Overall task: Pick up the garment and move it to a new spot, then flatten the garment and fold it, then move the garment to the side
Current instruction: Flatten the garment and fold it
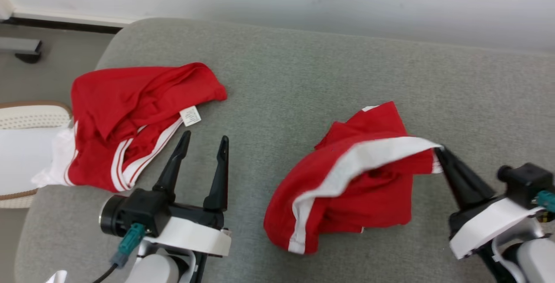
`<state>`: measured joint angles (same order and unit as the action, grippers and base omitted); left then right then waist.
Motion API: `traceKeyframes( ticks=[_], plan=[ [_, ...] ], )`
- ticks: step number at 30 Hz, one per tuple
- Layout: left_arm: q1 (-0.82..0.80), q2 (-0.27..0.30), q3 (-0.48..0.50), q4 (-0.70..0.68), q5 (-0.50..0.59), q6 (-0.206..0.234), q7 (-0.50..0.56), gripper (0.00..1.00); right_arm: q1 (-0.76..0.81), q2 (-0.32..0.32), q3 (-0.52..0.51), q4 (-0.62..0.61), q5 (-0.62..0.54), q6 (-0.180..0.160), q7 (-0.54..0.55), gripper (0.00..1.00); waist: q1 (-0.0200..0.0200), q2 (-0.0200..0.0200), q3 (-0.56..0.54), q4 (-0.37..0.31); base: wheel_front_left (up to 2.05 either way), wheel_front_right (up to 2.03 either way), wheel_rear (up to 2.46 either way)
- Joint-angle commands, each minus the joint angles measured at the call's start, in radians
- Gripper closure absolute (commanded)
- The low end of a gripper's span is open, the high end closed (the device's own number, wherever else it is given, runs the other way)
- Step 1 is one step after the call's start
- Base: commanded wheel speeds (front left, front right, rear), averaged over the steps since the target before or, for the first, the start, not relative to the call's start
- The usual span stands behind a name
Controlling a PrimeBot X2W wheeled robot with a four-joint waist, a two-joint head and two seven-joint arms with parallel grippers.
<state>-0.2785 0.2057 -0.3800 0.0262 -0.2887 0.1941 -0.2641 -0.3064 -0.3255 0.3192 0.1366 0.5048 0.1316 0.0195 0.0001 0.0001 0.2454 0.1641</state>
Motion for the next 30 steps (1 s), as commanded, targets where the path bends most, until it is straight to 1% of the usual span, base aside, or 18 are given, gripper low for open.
traceKeyframes(
  ticks=[1,4,7,10,14,18,19,20,25,30],
  plan=[
    [0.010,0.002,0.004,0.000,0.013,-0.001,0.000,0.00,0.000,-0.006,-0.004,-0.004,-0.001,-0.002,-0.001,1.00,-0.0001,-0.0001,-0.004,-0.009,0.00,0.00,0.00],
    [0.016,-0.007,0.009,0.002,0.017,-0.012,0.000,0.00,0.035,-0.029,-0.060,-0.023,-0.005,-0.002,0.020,1.00,-0.0001,-0.0001,-0.009,-0.027,0.00,0.00,0.00],
    [0.020,-0.014,0.016,0.006,0.027,-0.021,0.000,0.00,0.083,-0.028,-0.126,-0.040,-0.013,-0.002,0.058,1.00,-0.0001,-0.0001,-0.012,-0.044,0.00,0.00,0.00],
    [0.023,-0.019,0.020,0.010,0.034,-0.030,0.000,0.00,0.145,-0.009,-0.194,-0.052,-0.021,-0.002,0.091,1.00,-0.0001,-0.0001,-0.014,-0.057,0.00,0.00,0.00],
    [0.020,-0.026,0.023,0.014,0.046,-0.044,0.000,0.00,0.225,0.030,-0.280,-0.030,-0.024,-0.002,0.105,1.00,-0.0001,-0.0001,-0.011,-0.069,0.00,0.00,0.00],
    [0.016,-0.031,0.033,0.015,0.055,-0.052,0.000,0.00,0.250,0.070,-0.301,-0.001,-0.030,-0.002,0.074,1.00,-0.0001,-0.0001,-0.006,-0.086,0.00,0.00,0.00],
    [0.018,-0.032,0.034,0.017,0.059,-0.053,0.000,0.00,0.250,0.081,-0.304,0.006,-0.028,-0.002,0.059,0.76,-0.0001,-0.0001,-0.007,-0.090,0.00,0.00,0.00],
    [0.020,-0.032,0.037,0.017,0.061,-0.054,0.000,0.00,0.247,0.089,-0.302,0.013,-0.028,-0.002,0.048,0.00,-0.0001,-0.0001,-0.007,-0.095,0.00,0.00,0.00],
    [0.037,-0.030,0.052,0.024,0.066,-0.058,0.000,0.00,0.269,0.107,-0.319,0.034,-0.044,-0.002,-0.020,0.00,-0.0001,-0.0001,-0.019,-0.110,0.00,0.00,0.00],
    [0.077,-0.022,0.084,0.024,0.062,-0.039,0.000,0.00,0.304,0.105,-0.337,-0.028,-0.084,-0.002,-0.087,0.00,-0.0001,-0.0001,-0.044,-0.129,0.00,0.00,0.00]
  ],
)
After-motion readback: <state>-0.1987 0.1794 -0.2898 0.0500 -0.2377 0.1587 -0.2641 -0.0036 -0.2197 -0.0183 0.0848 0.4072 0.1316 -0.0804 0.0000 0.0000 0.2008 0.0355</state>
